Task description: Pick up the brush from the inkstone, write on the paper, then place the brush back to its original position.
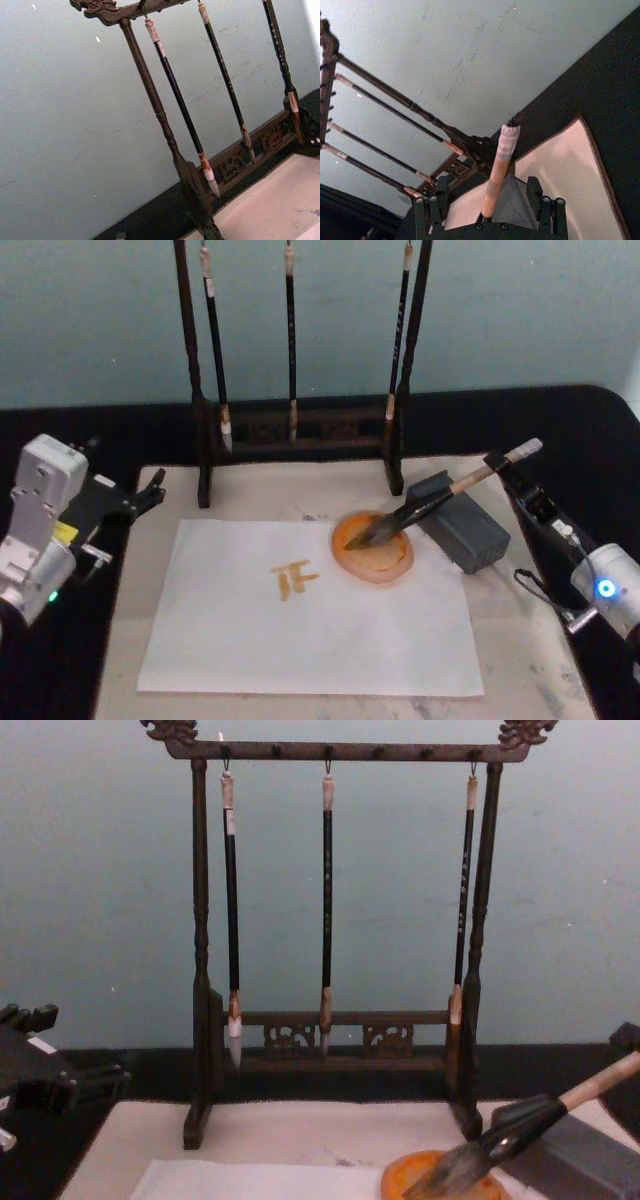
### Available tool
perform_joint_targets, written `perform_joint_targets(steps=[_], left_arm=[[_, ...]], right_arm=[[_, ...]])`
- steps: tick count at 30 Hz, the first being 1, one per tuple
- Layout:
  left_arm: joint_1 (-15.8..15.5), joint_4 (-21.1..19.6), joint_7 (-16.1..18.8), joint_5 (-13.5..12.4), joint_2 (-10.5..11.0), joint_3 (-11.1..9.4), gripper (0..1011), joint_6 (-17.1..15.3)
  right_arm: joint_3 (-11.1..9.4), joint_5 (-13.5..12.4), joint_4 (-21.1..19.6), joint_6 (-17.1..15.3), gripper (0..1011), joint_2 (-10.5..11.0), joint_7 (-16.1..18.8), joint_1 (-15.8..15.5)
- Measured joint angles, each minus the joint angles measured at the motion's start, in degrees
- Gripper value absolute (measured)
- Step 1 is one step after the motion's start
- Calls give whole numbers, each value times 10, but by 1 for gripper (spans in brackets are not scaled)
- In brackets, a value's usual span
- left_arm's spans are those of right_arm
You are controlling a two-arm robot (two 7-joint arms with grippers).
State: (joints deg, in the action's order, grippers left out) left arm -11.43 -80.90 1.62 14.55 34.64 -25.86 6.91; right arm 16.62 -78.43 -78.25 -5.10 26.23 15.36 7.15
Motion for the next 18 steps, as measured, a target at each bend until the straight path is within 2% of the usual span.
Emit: perform_joint_targets(steps=[2,4,5,6,8,10,11,12,13,14,15,16,17,18], left_arm=[[0,0,0,0,0,0,1010,0],[0,0,0,0,0,0,1010,0],[0,0,0,0,0,0,1009,0],[0,0,0,0,0,0,1010,0],[0,0,0,0,0,0,1010,0],[0,0,0,0,0,0,1010,0],[0,0,0,0,0,0,1009,0],[0,0,0,0,0,0,1010,0],[0,0,0,0,0,0,1010,0],[0,0,0,0,0,0,1010,0],[0,0,0,0,0,0,1010,0],[0,0,0,0,0,0,1010,0],[0,0,0,0,0,0,1010,0],[0,0,0,0,0,0,1010,0]], right_arm=[[3,6,-11,7,1000,6,-5,-7],[8,23,-28,21,1000,15,-15,-18],[12,42,-38,32,1000,21,-22,-23],[12,42,-38,32,1000,21,-22,-23],[25,98,-55,58,1000,30,-38,-27],[33,133,-61,71,1000,35,-48,-27],[43,168,-66,84,1000,39,-59,-26],[43,168,-66,84,1000,39,-59,-26],[53,208,-71,96,1000,43,-72,-23],[59,228,-73,102,1000,46,-79,-22],[71,268,-77,112,1000,49,-93,-18],[71,268,-77,112,1000,49,-93,-18],[82,310,-80,120,1000,53,-106,-14],[87,329,-81,123,1000,54,-114,-12]])
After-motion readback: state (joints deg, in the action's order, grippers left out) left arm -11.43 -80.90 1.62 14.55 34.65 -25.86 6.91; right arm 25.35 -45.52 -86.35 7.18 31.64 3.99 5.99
